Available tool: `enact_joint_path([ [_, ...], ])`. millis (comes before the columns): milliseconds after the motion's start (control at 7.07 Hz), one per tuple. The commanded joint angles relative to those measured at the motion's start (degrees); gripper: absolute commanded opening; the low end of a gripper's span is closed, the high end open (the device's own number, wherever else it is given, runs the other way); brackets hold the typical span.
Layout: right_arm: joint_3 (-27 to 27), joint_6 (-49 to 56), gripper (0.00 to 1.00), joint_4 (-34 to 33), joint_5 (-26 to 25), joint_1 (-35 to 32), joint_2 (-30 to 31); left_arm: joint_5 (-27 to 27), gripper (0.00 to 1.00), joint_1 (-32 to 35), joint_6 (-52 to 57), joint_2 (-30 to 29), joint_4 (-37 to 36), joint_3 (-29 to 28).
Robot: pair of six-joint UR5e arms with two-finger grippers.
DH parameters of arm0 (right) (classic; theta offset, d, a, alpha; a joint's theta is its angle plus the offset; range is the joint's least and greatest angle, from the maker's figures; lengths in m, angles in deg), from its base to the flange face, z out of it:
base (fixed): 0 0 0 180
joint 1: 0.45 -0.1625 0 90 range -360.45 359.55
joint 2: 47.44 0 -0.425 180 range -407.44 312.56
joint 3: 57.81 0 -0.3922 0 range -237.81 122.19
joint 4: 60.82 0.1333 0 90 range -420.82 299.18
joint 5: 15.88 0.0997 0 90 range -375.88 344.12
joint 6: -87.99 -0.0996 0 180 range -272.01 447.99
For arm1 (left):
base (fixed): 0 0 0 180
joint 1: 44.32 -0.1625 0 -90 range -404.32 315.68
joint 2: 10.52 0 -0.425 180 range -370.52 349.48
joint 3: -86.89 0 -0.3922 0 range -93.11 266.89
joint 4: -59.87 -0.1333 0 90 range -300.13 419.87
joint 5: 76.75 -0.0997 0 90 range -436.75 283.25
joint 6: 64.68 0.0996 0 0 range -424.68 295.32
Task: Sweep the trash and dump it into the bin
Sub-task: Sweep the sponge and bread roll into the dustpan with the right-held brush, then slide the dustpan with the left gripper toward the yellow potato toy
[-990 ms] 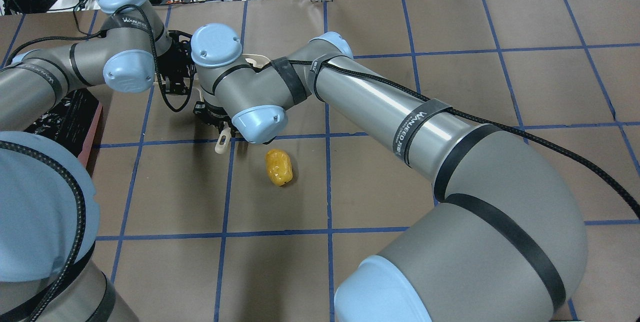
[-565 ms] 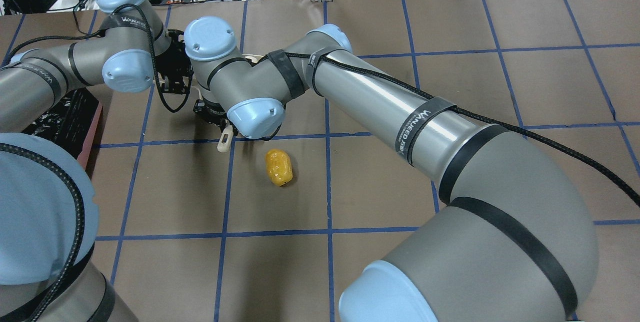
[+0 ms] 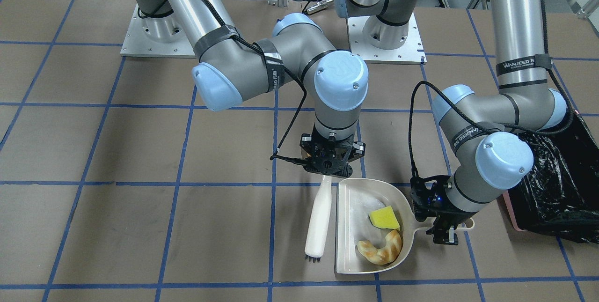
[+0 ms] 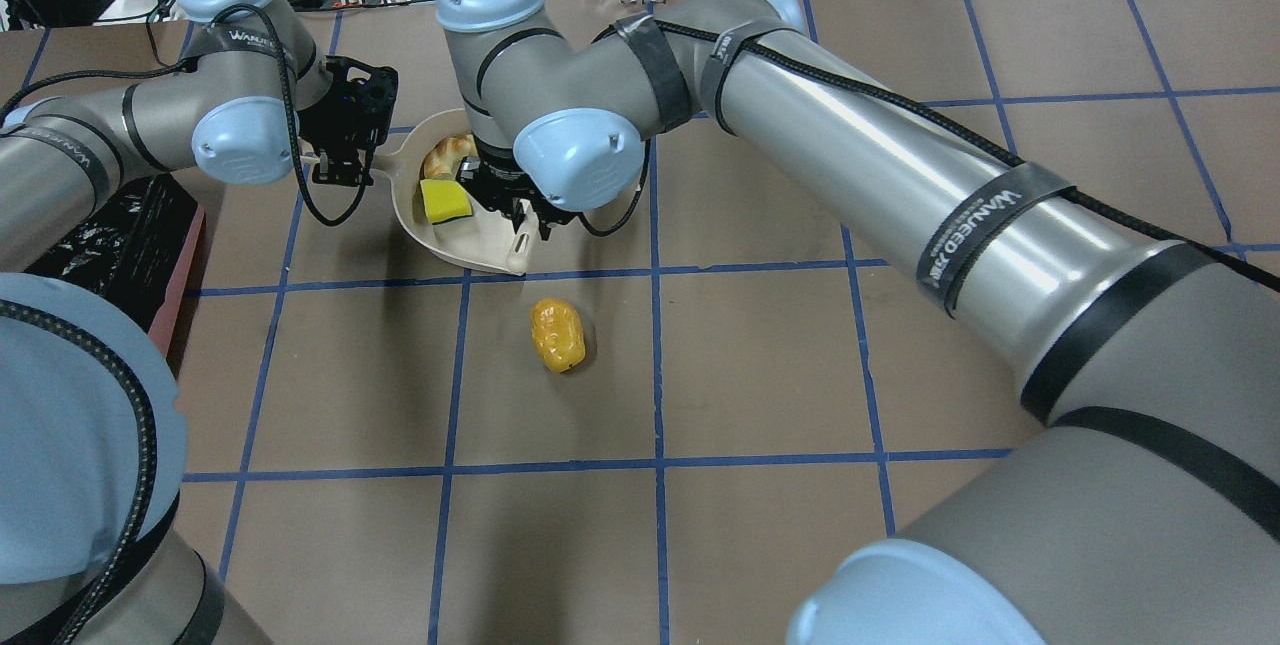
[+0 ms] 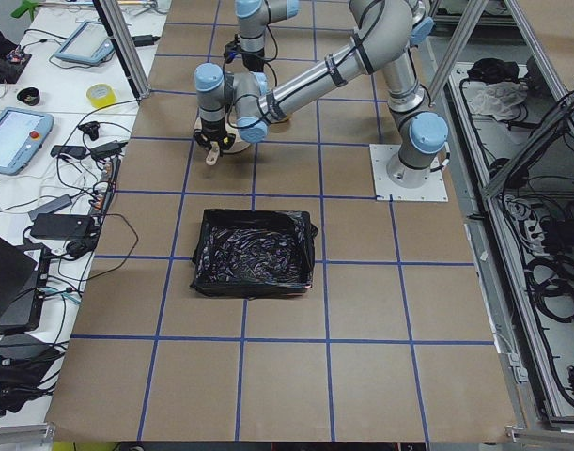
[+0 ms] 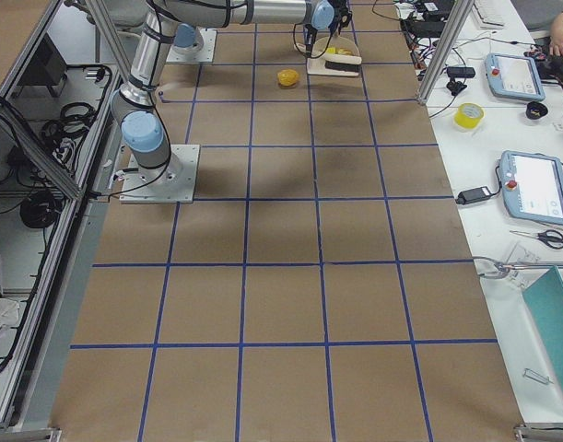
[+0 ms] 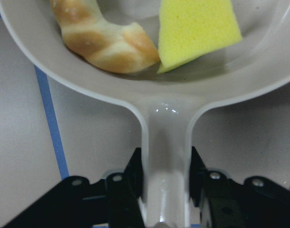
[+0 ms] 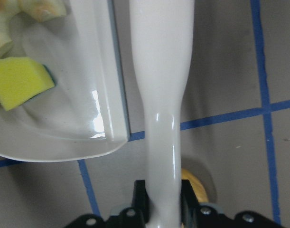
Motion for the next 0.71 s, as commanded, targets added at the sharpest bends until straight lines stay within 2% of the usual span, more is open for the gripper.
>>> enact_joint_path([
  [0,7.51,9.13,0.00,4.92,-1.24,3.73,7.63,0.87,0.00,-2.52,0.66,2.29,2.68,1.71],
  [283,16.31,9.53,0.00,2.91,-0.98,3.92,12.83,2.89,0.00,-5.35,2.50,7.91,6.55,6.01],
  [424,19.40,9.35,0.00,-0.06,-0.90,3.83,13.98,2.98,0.00,-5.09,2.50,11.68,7.70,10.21],
  [565,21.78,9.09,0.00,-1.22,-0.63,3.40,14.69,2.55,0.00,-5.00,2.59,16.07,6.41,17.47],
])
